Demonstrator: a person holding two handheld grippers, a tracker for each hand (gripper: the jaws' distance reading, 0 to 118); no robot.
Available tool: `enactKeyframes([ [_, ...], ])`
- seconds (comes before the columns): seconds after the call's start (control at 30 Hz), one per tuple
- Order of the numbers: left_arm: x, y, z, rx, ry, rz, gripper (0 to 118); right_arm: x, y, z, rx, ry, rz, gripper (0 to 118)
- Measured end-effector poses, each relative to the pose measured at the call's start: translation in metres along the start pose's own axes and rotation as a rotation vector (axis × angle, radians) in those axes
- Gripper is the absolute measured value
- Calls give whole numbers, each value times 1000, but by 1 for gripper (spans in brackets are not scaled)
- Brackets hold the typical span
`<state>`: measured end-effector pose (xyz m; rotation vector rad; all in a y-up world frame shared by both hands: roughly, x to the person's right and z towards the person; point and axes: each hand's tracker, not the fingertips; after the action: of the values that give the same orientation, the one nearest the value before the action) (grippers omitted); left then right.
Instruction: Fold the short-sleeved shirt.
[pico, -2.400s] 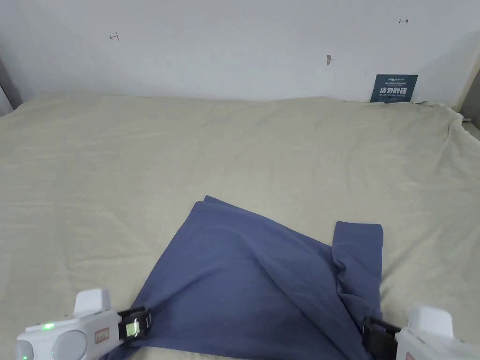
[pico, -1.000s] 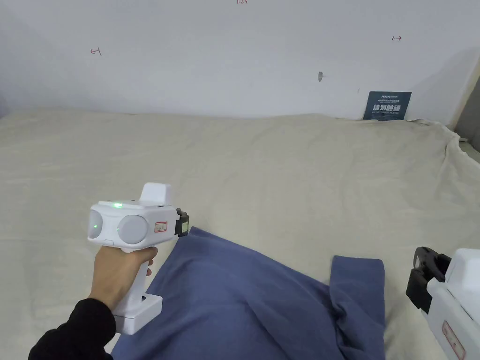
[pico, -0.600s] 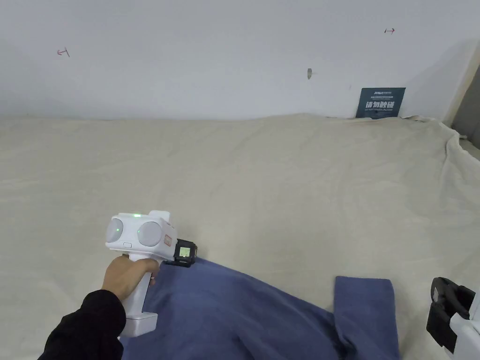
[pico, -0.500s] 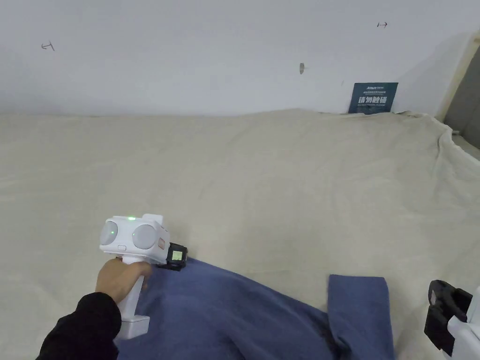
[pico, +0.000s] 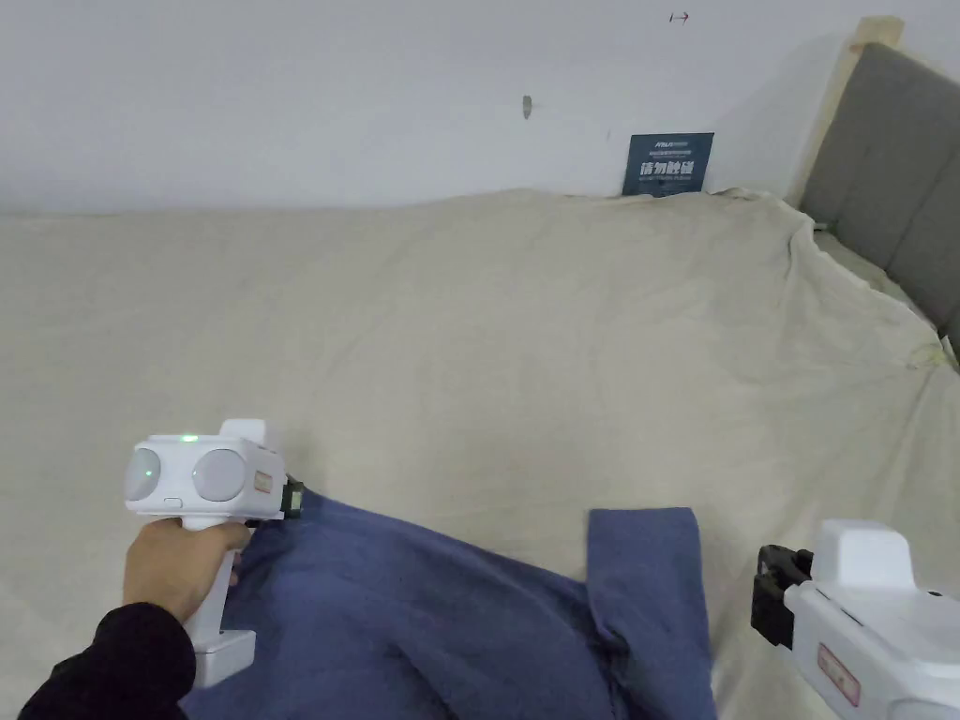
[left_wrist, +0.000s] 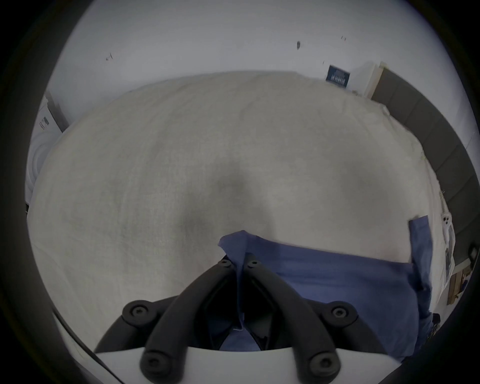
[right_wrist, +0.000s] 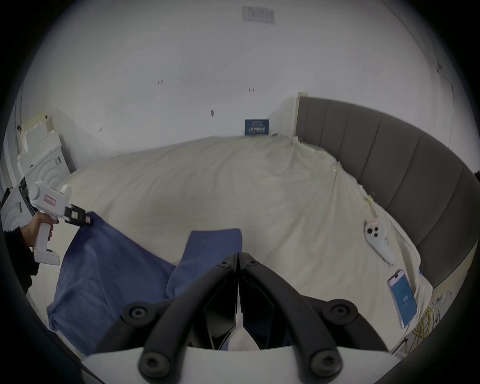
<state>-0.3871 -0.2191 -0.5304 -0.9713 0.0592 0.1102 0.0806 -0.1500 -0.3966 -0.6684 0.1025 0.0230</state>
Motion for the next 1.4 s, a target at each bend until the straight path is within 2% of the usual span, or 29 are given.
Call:
enactKeyframes([
  [0.07, 2, -4, 27, 42, -49, 11, 2, 0, 0, -11, -56, 16, -4, 2],
  [0.1, 2, -5, 38, 51, -65, 10, 1, 1, -1, -20, -87, 20, 0, 14],
  [0.13, 1, -8, 49, 59, -54, -9, 1, 1, -2, -30, -113, 30, -4, 32],
  [0.2, 3, -12, 70, 72, -59, -19, 1, 1, -3, -48, -170, 27, -8, 77],
  [0.23, 2, -14, 77, 76, -60, -26, 1, -2, -4, -57, -202, 21, 2, 83],
  [0.37, 3, -21, 95, 99, -55, -38, 1, -11, -10, -88, -293, 14, -1, 82],
  [0.47, 1, -26, 99, 104, -58, -27, 1, -18, -16, -109, -356, -14, 27, 82],
  [0.7, -7, -34, 97, 101, -54, 0, 1, -37, -30, -114, -393, -15, 51, 54],
  [0.73, -8, -35, 97, 101, -53, 3, 1, -39, -30, -111, -384, -16, 63, 47],
  [0.77, -8, -37, 97, 100, -53, 7, 1, -44, -28, -101, -382, -14, 74, 34],
  [0.8, -9, -38, 98, 101, -52, 9, 1, -47, -29, -97, -379, -11, 86, 5],
  [0.93, -11, -43, 100, 107, -52, 16, 1, -46, -28, -91, -349, 19, 98, 3],
  [1.03, -15, -46, 109, 129, -50, 26, 1, -34, -15, -73, -270, 32, 58, 3],
  [1.23, -30, -52, 145, 205, -34, 74, 1, -28, 25, -13, -118, 59, 114, 3],
  [1.4, -47, -52, 189, 281, -35, 119, 1, -19, 59, 28, 8, 90, 109, 3],
])
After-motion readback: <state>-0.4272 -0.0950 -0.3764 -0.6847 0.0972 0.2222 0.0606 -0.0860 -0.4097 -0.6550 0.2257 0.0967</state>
